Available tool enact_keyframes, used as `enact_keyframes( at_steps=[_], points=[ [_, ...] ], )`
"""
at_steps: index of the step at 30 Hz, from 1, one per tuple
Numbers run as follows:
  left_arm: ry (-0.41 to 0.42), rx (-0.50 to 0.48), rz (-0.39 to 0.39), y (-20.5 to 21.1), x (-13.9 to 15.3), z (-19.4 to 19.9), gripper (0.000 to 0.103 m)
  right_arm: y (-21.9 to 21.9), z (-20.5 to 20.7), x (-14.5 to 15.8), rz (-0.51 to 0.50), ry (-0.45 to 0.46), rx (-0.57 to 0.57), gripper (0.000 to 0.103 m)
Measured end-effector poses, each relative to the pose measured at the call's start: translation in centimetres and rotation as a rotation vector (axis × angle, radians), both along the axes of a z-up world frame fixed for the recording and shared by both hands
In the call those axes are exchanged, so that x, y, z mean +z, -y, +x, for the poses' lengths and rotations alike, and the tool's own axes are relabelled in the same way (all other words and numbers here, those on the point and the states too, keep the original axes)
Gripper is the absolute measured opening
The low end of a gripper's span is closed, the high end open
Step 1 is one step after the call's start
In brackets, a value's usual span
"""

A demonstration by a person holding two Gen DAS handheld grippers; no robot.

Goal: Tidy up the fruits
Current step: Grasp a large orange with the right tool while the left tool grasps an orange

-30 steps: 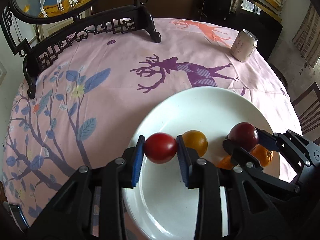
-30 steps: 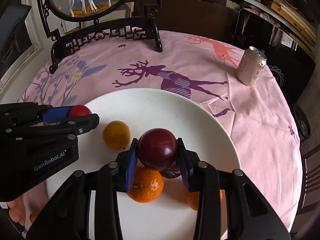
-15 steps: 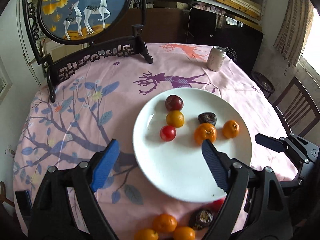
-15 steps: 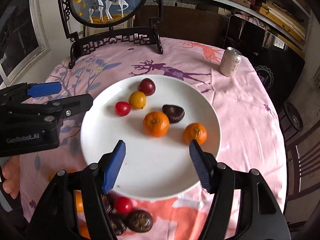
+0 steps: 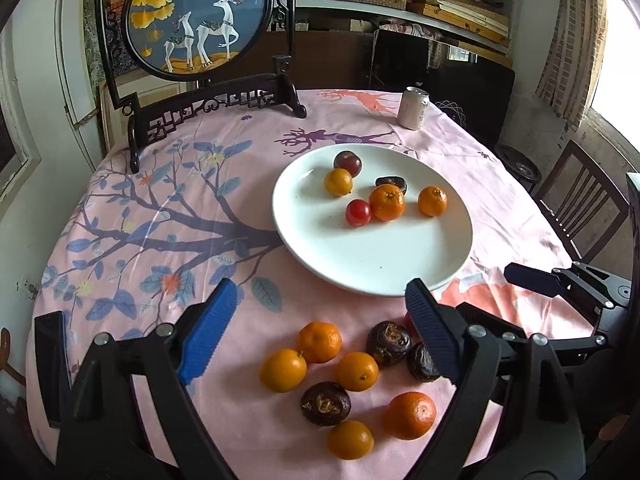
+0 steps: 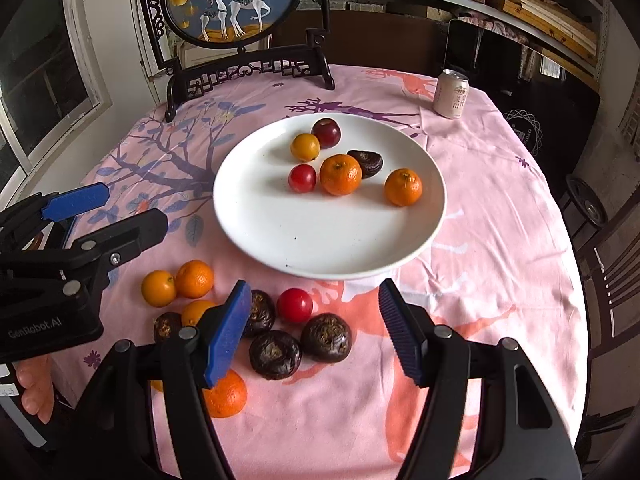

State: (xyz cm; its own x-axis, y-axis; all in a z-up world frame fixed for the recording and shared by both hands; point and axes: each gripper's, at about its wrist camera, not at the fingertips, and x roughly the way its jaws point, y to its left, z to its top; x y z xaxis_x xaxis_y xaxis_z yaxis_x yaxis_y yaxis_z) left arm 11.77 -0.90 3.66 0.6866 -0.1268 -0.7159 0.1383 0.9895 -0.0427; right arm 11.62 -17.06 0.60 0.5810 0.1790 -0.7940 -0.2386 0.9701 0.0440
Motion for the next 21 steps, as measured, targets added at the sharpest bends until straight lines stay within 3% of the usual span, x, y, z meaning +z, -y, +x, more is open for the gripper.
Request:
enact_keyframes(
  at_steps=[5,10,13,21],
  points=[
    [0.013,0.059,0.023,-2.9,-1.5,-2.6,0.09,-0.4,-3.0,-1.9,0.039,-0.049,0.028,0.066],
    [-0.064,0.104,-0.012,-5.9,-4.3,-4.7,0.09,-1.9,-5.3,-4.9,0.057,-0.138,0.087,0.066],
    [-0.086,0.109,-0.015,-6.6,-5.4,-5.9,0.09,-2.6,-5.7,-5.5,0.101,-0.159,0.113,0.067],
    [-0.095,0.129,-0.026,-7.7,-5.7,-7.2,0.09,-4.5,-5.9,-6.0,0.08,-0.159,0.154,0.067]
  ],
)
